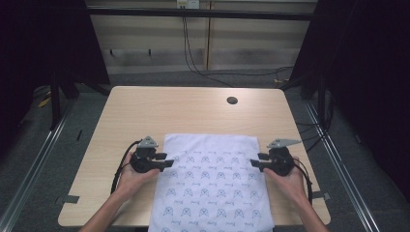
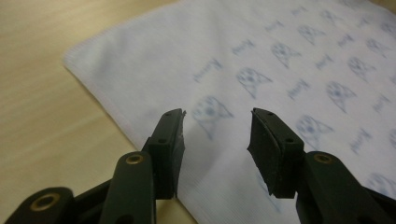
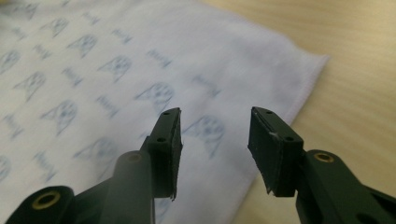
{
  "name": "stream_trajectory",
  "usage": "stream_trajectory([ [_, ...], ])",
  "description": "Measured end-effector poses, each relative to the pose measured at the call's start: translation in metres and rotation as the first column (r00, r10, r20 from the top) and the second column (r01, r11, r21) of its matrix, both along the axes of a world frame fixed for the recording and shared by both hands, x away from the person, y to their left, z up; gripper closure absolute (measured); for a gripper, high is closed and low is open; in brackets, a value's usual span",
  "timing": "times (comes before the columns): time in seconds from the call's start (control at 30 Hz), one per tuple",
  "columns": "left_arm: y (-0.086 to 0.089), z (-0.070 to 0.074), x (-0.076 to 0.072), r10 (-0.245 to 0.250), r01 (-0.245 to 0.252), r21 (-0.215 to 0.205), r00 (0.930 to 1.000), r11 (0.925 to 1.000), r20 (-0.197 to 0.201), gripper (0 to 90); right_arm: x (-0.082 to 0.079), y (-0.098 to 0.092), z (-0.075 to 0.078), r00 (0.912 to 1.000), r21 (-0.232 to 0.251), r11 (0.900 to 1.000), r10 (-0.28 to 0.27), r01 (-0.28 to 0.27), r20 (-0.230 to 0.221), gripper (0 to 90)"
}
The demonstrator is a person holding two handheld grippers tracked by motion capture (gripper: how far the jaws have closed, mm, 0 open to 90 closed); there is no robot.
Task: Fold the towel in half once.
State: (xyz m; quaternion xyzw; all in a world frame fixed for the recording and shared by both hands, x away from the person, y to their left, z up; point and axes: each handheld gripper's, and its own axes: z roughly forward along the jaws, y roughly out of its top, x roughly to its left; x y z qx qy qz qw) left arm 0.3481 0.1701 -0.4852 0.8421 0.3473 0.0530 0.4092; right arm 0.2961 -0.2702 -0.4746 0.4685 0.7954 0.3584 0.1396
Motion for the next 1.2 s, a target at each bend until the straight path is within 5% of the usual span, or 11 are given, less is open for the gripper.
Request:
stream_trajectory([
  [0.07, -0.001, 0.0, 0.008, 0.011, -0.011, -0.011, 0.9999, 0.9999, 0.004, 55.1, 0.023, -0.007, -0.001, 0.9997, 0.02, 0.999, -0.026, 0.026, 0.001, 57.2],
  [0.2, -0.007, -0.001, 0.024, -0.001, 0.0, 0.032, 0.9999, 0.9995, 0.017, 60.3, 0.044, -0.009, -0.004, 0.9995, 0.011, 0.999, -0.032, 0.032, -0.001, 64.6],
  [0.3, -0.009, -0.002, 0.037, 0.032, -0.032, -0.002, 0.9994, 0.9995, 0.009, 64.7, 0.061, -0.01, -0.004, 0.999, 0.007, 0.999, -0.045, 0.045, -0.004, 66.7],
  [0.33, -0.012, -0.006, 0.04, 0.02, -0.02, 0.025, 0.9997, 0.9995, 0.018, 64.6, 0.069, -0.012, -0.004, 0.9981, 0.016, 0.998, -0.062, 0.062, -0.006, 67.9],
  [0.4, -0.014, -0.008, 0.039, 0.017, -0.017, 0.025, 0.9998, 0.9996, 0.007, 64.5, 0.073, -0.013, -0.004, 0.9981, 0.02, 0.998, -0.06, 0.06, -0.012, 67.9],
  [0.5, -0.019, -0.016, 0.036, -0.01, 0.007, 0.091, 0.9994, 0.9959, 0.032, 65.0, 0.081, -0.017, -0.009, 0.9968, -0.004, 0.997, -0.076, 0.076, -0.025, 69.6],
  [0.67, -0.016, -0.016, 0.031, -0.039, 0.036, 0.087, 0.9988, 0.9956, 0.031, 64.8, 0.09, -0.028, -0.013, 0.9907, 0.01, 0.991, -0.132, 0.133, -0.031, 69.2],
  [0.87, -0.011, -0.017, 0.029, -0.05, 0.049, 0.059, 0.9987, 0.9971, 0.014, 65.0, 0.095, -0.023, -0.017, 0.9919, -0.022, 0.992, -0.122, 0.122, -0.034, 70.4],
  [1.2, -0.008, -0.018, 0.031, -0.036, 0.036, 0.022, 0.9993, 0.9991, -0.012, 65.0, 0.105, -0.011, -0.027, 0.994, -0.021, 0.995, -0.1, 0.099, -0.044, 59.4],
])
